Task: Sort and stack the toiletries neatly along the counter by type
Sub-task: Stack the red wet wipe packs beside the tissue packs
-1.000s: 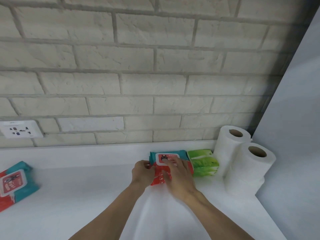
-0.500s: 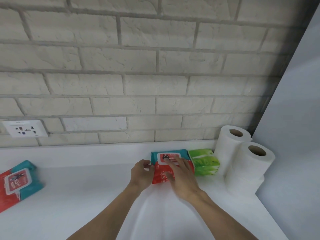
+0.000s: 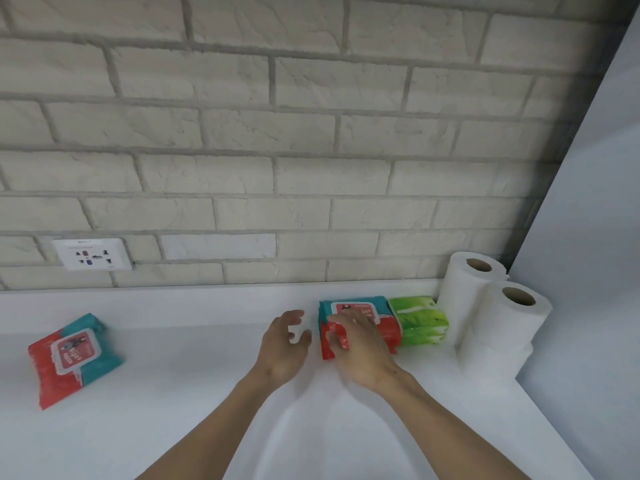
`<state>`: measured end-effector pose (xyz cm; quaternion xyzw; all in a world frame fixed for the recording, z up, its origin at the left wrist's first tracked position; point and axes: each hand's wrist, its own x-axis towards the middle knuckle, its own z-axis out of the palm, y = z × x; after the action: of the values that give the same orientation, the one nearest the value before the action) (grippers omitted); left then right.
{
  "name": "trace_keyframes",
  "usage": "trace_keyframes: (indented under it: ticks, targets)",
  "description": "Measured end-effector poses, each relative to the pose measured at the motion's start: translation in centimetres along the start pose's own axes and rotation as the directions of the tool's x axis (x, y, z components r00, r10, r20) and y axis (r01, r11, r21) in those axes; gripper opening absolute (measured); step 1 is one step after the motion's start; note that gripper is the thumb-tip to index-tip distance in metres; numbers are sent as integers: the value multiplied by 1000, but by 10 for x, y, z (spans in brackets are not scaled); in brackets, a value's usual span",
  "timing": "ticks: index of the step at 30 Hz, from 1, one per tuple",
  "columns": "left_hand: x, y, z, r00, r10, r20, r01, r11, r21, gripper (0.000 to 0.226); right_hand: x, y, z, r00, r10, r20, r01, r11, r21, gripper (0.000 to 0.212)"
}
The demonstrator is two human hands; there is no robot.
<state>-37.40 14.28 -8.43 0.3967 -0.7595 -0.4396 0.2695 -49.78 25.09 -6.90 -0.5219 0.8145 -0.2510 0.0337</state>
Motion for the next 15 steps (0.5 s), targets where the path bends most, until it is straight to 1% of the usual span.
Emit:
trace_keyframes:
  ticks: [3, 8, 15]
  targets:
    - [-11, -7, -24, 999, 48, -10, -48, 999, 23, 44, -4, -21, 0, 999, -36, 31, 35, 998, 43, 36]
    - [-30, -29, -80, 995, 101, -27, -96, 986, 133, 47, -14, -68, 8, 989, -119, 87, 113, 991, 73, 35]
    - [-50, -72, -166, 998, 47, -52, -31, 960, 280, 47, -18, -138, 38, 970, -200, 136, 186, 977, 105, 33]
